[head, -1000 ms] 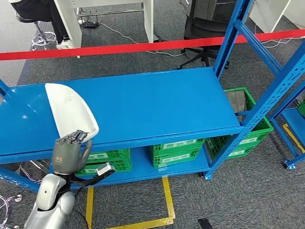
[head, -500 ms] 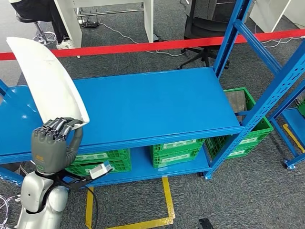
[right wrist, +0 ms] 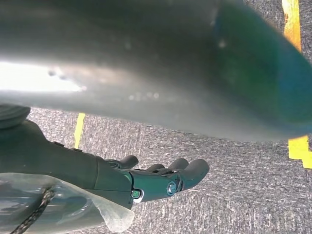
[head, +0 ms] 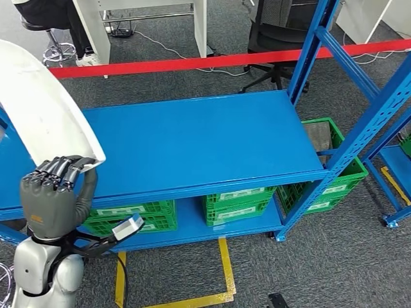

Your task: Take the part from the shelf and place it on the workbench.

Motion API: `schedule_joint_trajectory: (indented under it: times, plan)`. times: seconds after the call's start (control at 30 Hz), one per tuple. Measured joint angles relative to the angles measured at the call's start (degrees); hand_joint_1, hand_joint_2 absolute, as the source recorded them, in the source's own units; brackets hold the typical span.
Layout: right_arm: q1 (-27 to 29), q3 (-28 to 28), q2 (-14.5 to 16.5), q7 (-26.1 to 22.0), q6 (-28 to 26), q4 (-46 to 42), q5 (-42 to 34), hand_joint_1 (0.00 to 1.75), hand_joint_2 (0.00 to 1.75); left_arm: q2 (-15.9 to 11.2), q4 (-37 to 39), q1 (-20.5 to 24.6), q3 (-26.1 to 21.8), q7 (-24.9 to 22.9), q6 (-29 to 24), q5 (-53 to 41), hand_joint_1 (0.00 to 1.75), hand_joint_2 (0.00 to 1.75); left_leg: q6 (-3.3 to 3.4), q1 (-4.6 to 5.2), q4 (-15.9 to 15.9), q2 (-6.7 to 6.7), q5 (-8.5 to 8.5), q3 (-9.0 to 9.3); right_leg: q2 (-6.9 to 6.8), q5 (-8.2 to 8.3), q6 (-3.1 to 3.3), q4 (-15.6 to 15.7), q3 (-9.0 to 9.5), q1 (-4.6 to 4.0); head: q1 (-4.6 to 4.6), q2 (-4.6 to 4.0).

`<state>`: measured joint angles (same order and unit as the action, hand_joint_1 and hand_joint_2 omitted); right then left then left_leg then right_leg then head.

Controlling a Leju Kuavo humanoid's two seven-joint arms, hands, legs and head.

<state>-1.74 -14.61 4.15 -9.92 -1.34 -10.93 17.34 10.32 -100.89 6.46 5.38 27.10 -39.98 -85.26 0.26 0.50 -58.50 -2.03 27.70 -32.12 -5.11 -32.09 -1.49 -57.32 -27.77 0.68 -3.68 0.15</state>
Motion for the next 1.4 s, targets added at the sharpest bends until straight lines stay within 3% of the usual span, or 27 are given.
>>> schedule_joint_trajectory:
  times: [0.1,0.33,0.73,0.9,1.0,1.07,1.13,1.17,1.2,1.23,1.27,1.33,1.4]
  plan:
    - [0.0,-0.2,0.0,0.0,0.0,0.0,0.1,0.00,0.00,-0.6,-0.1,-0.3,0.5,-0.7,0.0,1.2,1.75,1.75,0.00,0.00,0.0,0.00,0.00,0.00,0.00,0.00,0.00,0.0,0.00,0.00,0.01,0.00]
    - [0.0,-0.6,0.0,0.1,0.0,0.0,0.5,0.00,0.00,-0.1,0.6,-0.8,-0.8,3.9,0.1,4.0,1.75,1.75,0.00,0.00,0.0,0.00,0.00,-0.01,0.00,0.00,0.00,0.0,-0.03,0.00,0.01,0.00]
    - [-0.1,-1.5,0.0,0.1,0.0,0.0,1.0,0.00,0.00,-0.6,4.2,-0.8,-1.6,-0.4,0.2,2.4,1.75,1.75,0.13,0.19,-0.2,-0.01,0.09,-0.04,-0.02,0.07,-0.10,0.1,-0.03,0.21,0.02,0.00]
    - [-0.1,-1.6,0.1,0.1,0.0,0.0,1.1,0.00,0.00,-1.2,5.0,-0.8,-1.6,-2.3,0.2,1.5,1.75,1.75,0.56,0.48,-0.4,-0.01,0.35,-0.15,-0.06,0.13,-0.35,0.1,-0.01,0.47,0.02,0.00]
    - [-0.2,-1.7,0.2,0.1,0.0,0.0,1.2,0.00,0.00,-2.2,5.2,-0.8,-1.3,-4.6,0.1,0.7,1.75,1.75,1.34,0.41,0.2,0.09,-0.15,-0.11,0.29,0.00,-0.96,-0.1,-0.09,0.52,0.01,0.00]
    - [-0.2,-1.7,0.2,0.1,0.0,0.0,1.5,0.00,0.00,-3.0,5.4,-0.9,-0.9,-6.3,0.1,0.2,1.75,1.75,1.97,0.02,1.0,0.23,-0.73,0.05,2.50,-2.01,-1.16,-3.0,-1.48,0.49,-0.10,0.00]
    - [-0.1,-1.7,0.2,0.2,-0.1,0.0,1.6,0.00,0.00,-3.5,5.7,-1.0,-0.7,-7.6,0.1,-0.2,1.75,1.75,2.16,-0.13,1.1,0.54,-0.90,-0.04,4.61,-5.51,-1.28,-10.0,-4.88,0.51,-0.22,0.00]
    - [0.0,-1.7,0.2,0.2,-0.1,0.1,1.7,0.00,0.00,-3.8,5.8,-1.1,-0.6,-8.0,0.1,-0.4,1.75,1.75,2.16,-0.14,1.1,0.77,-0.92,-0.11,4.93,-6.69,-1.38,-13.5,-6.65,0.54,-0.29,0.00]
    - [0.1,-1.8,0.2,0.3,-0.1,0.1,1.7,0.00,0.00,-4.1,5.9,-1.2,-0.5,-8.3,0.1,-0.5,1.75,1.75,2.14,-0.16,1.0,0.99,-0.92,-0.14,5.01,-6.81,-1.48,-15.7,-7.87,0.59,-0.27,0.00]
    - [0.2,-1.8,0.2,0.3,-0.1,0.2,1.7,0.00,0.00,-4.4,6.0,-1.3,-0.4,-8.5,0.1,-0.7,1.75,1.75,2.09,-0.23,0.9,1.21,-0.91,-0.15,5.01,-5.67,-1.59,-15.7,-8.15,0.65,-0.27,0.00]
    - [0.3,-1.8,0.2,0.3,-0.1,0.2,1.7,0.00,0.00,-4.6,6.1,-1.4,-0.2,-8.7,0.1,-0.8,1.75,1.75,1.96,-0.36,0.7,1.42,-0.83,-0.16,5.00,-3.49,-1.71,-13.4,-7.41,0.77,-0.27,0.00]
    - [0.3,-1.8,0.3,0.3,-0.1,0.2,1.7,0.00,0.00,-4.9,6.2,-1.4,0.1,-8.8,0.1,-0.9,1.75,1.75,1.33,-0.58,0.0,1.79,-0.53,-0.38,5.14,0.50,-1.98,-6.6,-4.41,0.92,-0.36,0.00]
    - [0.2,-1.8,0.4,0.3,-0.1,0.3,1.7,0.00,0.00,-5.1,6.2,-1.4,0.3,-8.8,0.1,-0.9,1.75,1.75,0.41,-0.56,-0.7,2.11,-0.53,-0.89,5.51,1.61,-1.84,-3.0,-2.76,0.85,-0.47,0.01]
